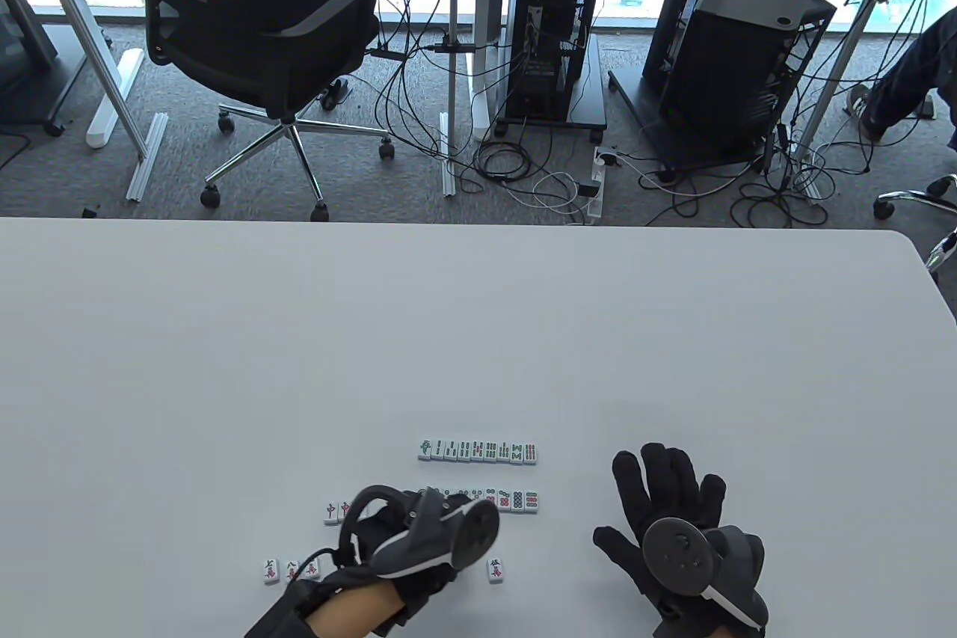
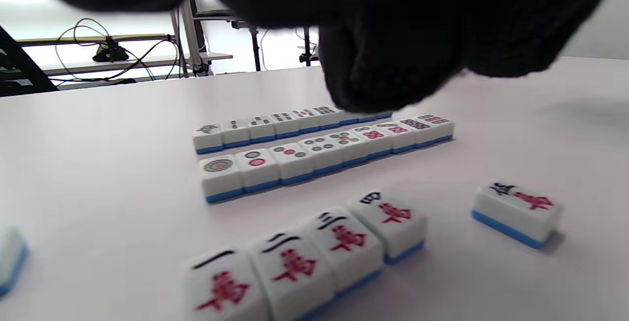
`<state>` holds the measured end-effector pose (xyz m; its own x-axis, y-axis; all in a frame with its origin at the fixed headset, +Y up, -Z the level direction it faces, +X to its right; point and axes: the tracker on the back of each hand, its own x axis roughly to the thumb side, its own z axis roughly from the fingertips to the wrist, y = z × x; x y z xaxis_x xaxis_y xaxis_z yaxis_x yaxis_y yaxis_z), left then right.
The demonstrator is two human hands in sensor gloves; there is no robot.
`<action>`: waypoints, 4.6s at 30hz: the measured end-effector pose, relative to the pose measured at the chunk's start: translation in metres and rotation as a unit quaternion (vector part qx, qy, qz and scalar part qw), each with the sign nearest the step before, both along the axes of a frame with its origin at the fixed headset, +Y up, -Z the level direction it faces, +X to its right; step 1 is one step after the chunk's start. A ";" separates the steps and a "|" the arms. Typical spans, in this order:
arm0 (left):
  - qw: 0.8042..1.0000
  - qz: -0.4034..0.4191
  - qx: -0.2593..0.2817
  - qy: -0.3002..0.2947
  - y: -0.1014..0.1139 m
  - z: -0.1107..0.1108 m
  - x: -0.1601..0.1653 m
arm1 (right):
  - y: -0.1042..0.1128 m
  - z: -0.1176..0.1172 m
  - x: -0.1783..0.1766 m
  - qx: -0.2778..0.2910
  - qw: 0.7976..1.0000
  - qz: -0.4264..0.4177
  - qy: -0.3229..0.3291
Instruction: Mahjong suit sorting
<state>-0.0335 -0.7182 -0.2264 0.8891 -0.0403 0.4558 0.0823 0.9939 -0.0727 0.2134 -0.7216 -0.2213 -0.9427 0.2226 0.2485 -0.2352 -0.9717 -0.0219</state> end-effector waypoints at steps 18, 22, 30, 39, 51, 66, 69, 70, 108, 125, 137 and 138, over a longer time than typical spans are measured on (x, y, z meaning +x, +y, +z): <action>0.990 -0.134 0.023 -0.048 -0.041 0.006 0.044 | 0.000 0.001 0.000 0.003 1.000 -0.005 0.006; 0.989 -0.138 0.028 -0.044 -0.043 0.004 0.041 | 0.000 0.001 0.000 0.002 1.000 -0.004 0.005; 0.985 -0.165 0.020 -0.042 -0.039 0.004 0.039 | 0.000 0.001 0.000 -0.001 1.000 -0.003 0.006; 0.994 -0.103 0.024 0.023 0.009 -0.006 -0.021 | -0.001 0.001 0.000 -0.001 1.000 -0.007 0.005; 0.960 -0.188 -0.040 0.203 -0.001 -0.002 -0.171 | -0.001 0.001 0.000 -0.001 1.000 0.000 0.001; 0.959 -0.214 -0.068 0.172 -0.043 0.021 -0.192 | -0.002 0.001 -0.001 -0.011 1.000 0.005 -0.006; 0.954 -0.235 -0.058 0.175 -0.041 0.015 -0.189 | -0.002 0.001 0.000 -0.010 1.000 0.004 -0.008; 0.950 -0.235 -0.051 0.197 -0.037 0.012 -0.190 | -0.002 0.001 0.000 -0.011 1.000 0.003 -0.008; 0.985 -0.163 -0.016 -0.048 -0.041 -0.009 0.052 | -0.002 -0.001 0.002 -0.013 1.000 -0.017 0.001; 0.984 -0.140 -0.003 0.109 0.012 -0.025 -0.096 | -0.002 0.000 0.002 -0.013 1.000 -0.010 -0.004; 0.963 -0.181 -0.112 0.166 -0.028 0.005 -0.178 | -0.006 -0.003 0.002 -0.026 1.000 0.006 -0.016; 0.962 -0.184 -0.123 0.158 -0.033 0.005 -0.178 | -0.006 -0.003 0.002 -0.027 0.999 0.009 -0.017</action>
